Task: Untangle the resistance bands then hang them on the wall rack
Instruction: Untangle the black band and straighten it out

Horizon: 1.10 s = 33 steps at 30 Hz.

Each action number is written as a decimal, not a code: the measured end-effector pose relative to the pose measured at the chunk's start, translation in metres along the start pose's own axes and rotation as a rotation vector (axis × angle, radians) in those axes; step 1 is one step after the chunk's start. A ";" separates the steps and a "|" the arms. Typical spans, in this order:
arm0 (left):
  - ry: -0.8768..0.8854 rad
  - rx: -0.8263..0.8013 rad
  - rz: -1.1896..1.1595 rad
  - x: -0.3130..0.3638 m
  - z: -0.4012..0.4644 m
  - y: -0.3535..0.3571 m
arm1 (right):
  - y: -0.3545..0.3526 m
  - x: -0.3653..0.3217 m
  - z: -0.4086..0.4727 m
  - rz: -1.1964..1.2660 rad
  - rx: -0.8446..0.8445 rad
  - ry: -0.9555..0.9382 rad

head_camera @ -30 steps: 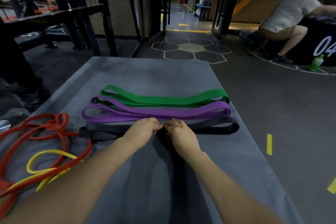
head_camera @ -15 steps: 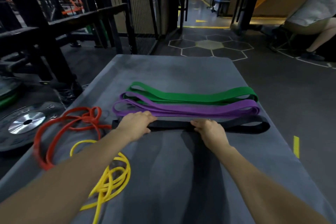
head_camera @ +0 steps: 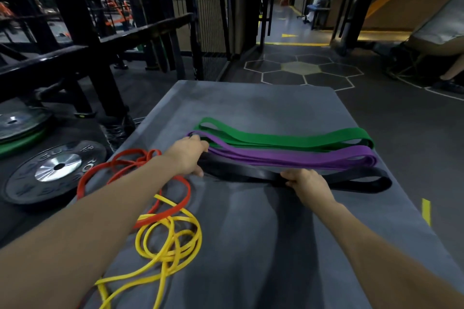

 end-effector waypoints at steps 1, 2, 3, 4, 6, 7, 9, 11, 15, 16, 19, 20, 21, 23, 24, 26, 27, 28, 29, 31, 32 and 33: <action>0.014 0.002 -0.029 0.001 0.000 -0.004 | 0.000 0.000 0.000 -0.001 0.001 -0.006; 0.028 -0.008 -0.057 0.002 -0.001 -0.007 | 0.000 0.000 0.000 0.001 -0.001 -0.009; 0.040 -0.029 -0.081 0.004 -0.002 -0.008 | 0.000 0.000 0.000 0.004 -0.004 -0.010; 0.050 -0.051 -0.100 0.004 -0.004 -0.007 | 0.000 0.000 0.000 0.007 -0.006 -0.008; 0.051 -0.080 -0.118 0.001 -0.009 0.000 | 0.000 0.001 -0.001 0.018 0.002 -0.003; 0.038 -0.087 -0.128 -0.003 -0.010 0.006 | 0.000 0.001 -0.001 0.020 0.009 -0.007; -0.007 -0.085 -0.155 -0.011 -0.012 0.017 | 0.000 0.001 -0.001 0.016 0.011 -0.021; -0.016 -0.054 -0.091 -0.013 -0.015 0.023 | 0.001 0.000 -0.001 0.006 0.018 -0.033; 0.050 0.048 0.175 0.000 -0.018 0.034 | 0.002 0.001 -0.007 -0.049 0.072 -0.083; 0.069 0.072 0.205 0.003 -0.019 0.038 | 0.005 0.001 -0.009 -0.066 0.090 -0.116; 0.106 0.104 0.252 0.002 -0.017 0.045 | 0.009 0.003 -0.012 -0.136 0.179 -0.221; 0.109 0.112 0.256 -0.001 -0.016 0.045 | 0.009 0.004 -0.012 -0.148 0.215 -0.247; 0.104 0.114 0.257 -0.003 -0.015 0.045 | 0.009 0.005 -0.011 -0.172 0.241 -0.267; 0.083 0.100 0.227 -0.006 -0.011 0.046 | 0.008 0.005 -0.007 -0.226 0.252 -0.288; 0.062 0.088 0.201 -0.007 -0.009 0.048 | 0.008 0.004 -0.006 -0.232 0.253 -0.288; 0.009 0.068 0.168 -0.007 -0.007 0.052 | 0.010 0.003 -0.006 -0.213 0.258 -0.263; -0.015 0.058 0.160 -0.007 -0.006 0.053 | 0.011 0.002 -0.007 -0.196 0.259 -0.247; -0.031 0.060 0.154 -0.006 -0.006 0.053 | 0.013 0.001 -0.007 -0.179 0.259 -0.238; -0.045 0.065 0.157 -0.006 -0.006 0.053 | 0.014 0.000 -0.007 -0.166 0.256 -0.234; -0.075 0.096 0.160 -0.007 -0.005 0.052 | 0.015 -0.003 -0.008 -0.160 0.262 -0.235; -0.092 0.107 0.144 -0.007 -0.005 0.051 | 0.015 -0.004 -0.007 -0.153 0.265 -0.236; -0.102 0.112 0.117 -0.006 -0.006 0.051 | 0.015 -0.004 -0.007 -0.131 0.263 -0.234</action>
Point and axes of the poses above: each hand's wrist, its own z-axis towards the middle knuckle, its own y-axis out of the palm, x = y × z, the point moved 3 cm from there along z, towards the middle knuckle, and after that the axes turned 2 degrees about -z, right-handed, at the moved point
